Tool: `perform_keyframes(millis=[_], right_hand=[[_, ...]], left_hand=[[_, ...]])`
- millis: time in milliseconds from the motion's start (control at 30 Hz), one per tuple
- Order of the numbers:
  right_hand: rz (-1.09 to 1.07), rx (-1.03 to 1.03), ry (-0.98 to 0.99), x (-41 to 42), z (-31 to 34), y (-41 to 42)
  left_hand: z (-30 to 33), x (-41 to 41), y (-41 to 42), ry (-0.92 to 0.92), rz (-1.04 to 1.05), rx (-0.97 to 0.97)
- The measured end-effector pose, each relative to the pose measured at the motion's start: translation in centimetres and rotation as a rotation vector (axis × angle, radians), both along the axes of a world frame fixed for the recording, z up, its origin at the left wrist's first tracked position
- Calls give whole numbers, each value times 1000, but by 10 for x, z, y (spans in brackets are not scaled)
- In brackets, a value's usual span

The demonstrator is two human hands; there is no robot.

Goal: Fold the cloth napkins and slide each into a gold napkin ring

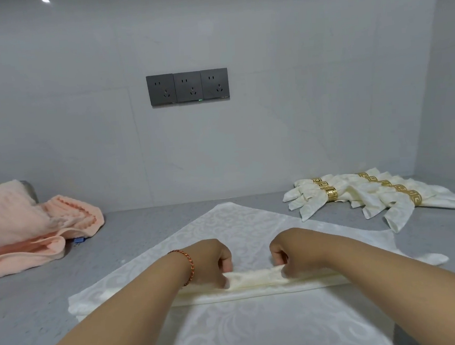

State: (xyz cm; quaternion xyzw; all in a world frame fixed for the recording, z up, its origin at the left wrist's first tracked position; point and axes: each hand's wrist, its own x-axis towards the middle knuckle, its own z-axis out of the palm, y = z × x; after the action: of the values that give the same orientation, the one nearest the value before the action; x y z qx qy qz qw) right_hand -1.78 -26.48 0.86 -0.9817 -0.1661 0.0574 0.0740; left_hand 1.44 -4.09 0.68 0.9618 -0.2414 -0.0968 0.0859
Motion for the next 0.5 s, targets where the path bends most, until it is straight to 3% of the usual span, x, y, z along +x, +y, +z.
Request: perform_keyframes(millis=[167,333,500], right_hand=[[81,-95,-160,-25,-1,5],[145,-210,-177,-29,-7,6],[125,-161,-200,-54,-17,1]], left_hand=[[2,-15,1,-99,-77,16],[5,-31,2,-129,-103,73],[-8,-49,8,-161,-113,75]])
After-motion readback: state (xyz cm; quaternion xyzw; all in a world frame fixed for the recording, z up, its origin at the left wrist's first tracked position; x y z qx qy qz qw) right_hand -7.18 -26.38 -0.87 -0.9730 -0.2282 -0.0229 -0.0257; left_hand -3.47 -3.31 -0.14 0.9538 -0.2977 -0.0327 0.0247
